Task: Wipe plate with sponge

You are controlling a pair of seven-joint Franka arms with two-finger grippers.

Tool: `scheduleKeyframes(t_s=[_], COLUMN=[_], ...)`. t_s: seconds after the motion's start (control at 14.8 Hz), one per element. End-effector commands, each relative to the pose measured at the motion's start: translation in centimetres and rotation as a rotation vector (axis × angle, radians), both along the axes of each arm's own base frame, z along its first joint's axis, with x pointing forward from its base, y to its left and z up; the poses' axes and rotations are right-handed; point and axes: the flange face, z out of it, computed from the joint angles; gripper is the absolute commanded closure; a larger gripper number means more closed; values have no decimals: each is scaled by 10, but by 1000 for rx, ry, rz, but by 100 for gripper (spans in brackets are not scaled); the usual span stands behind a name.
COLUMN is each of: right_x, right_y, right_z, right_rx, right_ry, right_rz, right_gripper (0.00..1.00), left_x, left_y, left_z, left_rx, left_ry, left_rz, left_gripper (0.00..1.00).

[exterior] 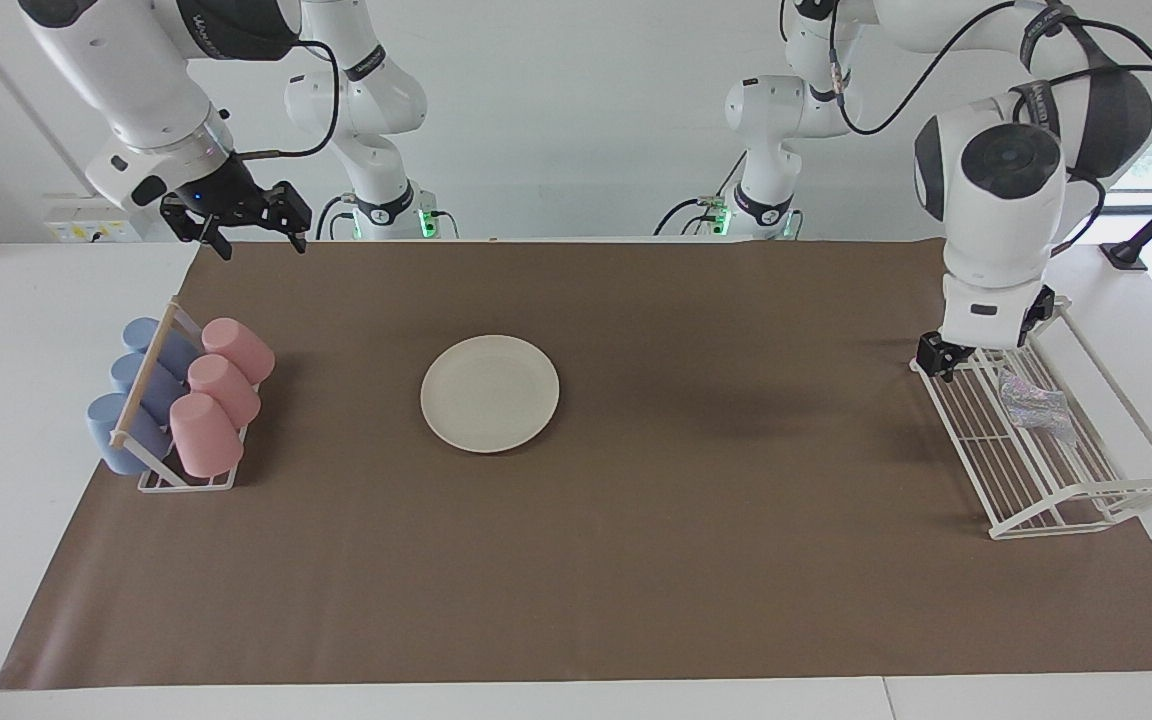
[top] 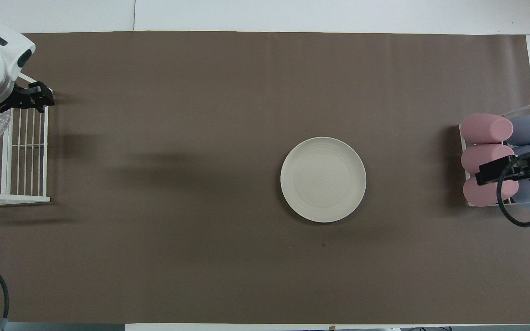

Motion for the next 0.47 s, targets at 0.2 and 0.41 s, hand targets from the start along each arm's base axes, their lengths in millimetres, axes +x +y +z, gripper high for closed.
scheduleKeyframes(t_s=[0.2,0.41], right_x=[1,1], right_y=[0,0], right_z=[0,0], right_rx=[-20,-18], right_ry=[-1,-1], right_rz=[-11,-11], right_gripper=[0,0], left_x=[-63,-94], left_y=[18,18], left_z=[79,101], left_rx=[-246,-353], left_ry=[19,53], left_rz=[28,43], left_gripper=[0,0])
